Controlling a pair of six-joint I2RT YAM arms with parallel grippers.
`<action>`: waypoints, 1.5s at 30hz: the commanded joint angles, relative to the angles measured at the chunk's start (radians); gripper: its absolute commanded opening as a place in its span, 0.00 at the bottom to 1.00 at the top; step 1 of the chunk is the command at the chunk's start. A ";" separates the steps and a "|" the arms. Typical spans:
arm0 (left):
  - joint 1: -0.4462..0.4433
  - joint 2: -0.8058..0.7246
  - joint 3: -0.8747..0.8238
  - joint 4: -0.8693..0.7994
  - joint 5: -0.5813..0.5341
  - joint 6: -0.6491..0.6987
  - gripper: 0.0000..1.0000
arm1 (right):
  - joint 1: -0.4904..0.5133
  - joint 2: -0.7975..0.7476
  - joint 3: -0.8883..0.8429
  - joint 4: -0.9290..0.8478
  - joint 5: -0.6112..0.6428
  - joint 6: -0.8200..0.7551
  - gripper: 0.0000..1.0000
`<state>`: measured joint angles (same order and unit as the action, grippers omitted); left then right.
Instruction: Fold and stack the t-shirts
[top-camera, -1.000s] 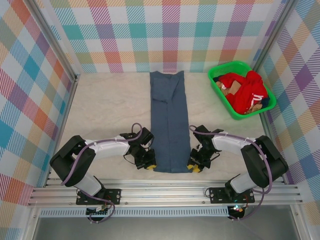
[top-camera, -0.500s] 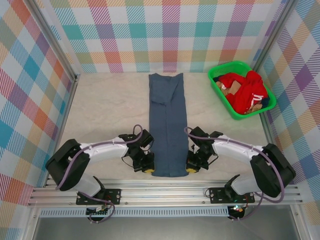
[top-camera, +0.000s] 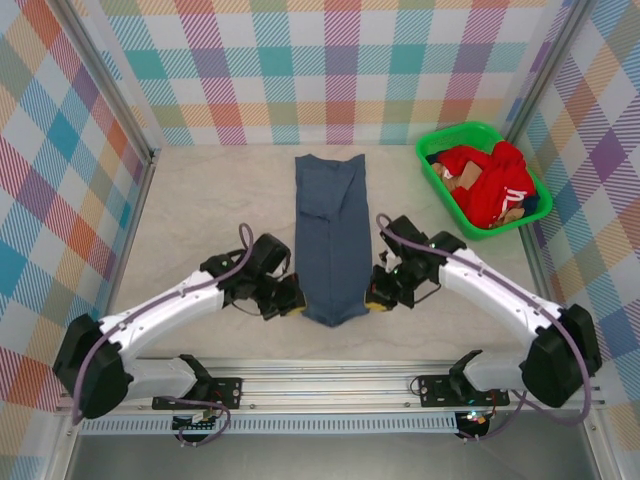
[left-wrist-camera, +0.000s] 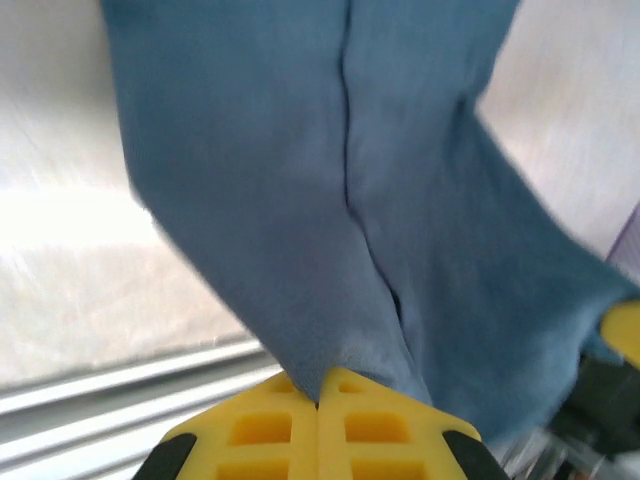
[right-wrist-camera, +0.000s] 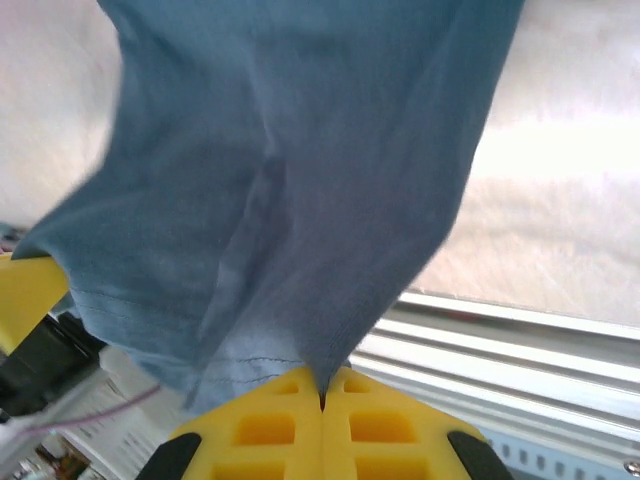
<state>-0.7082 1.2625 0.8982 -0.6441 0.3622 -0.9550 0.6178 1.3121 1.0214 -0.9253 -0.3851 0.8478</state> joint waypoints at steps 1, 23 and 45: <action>0.099 0.089 0.086 0.059 -0.053 -0.019 0.00 | -0.058 0.086 0.100 -0.013 0.045 -0.043 0.00; 0.367 0.794 0.808 0.007 -0.029 0.174 0.00 | -0.294 0.806 0.845 -0.030 0.052 -0.153 0.00; 0.304 0.473 0.226 0.185 0.013 0.044 0.43 | -0.239 0.474 0.288 0.178 0.083 -0.109 0.49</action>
<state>-0.3656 1.7451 1.2102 -0.5671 0.3145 -0.8310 0.3519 1.8198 1.4048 -0.8108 -0.2703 0.6804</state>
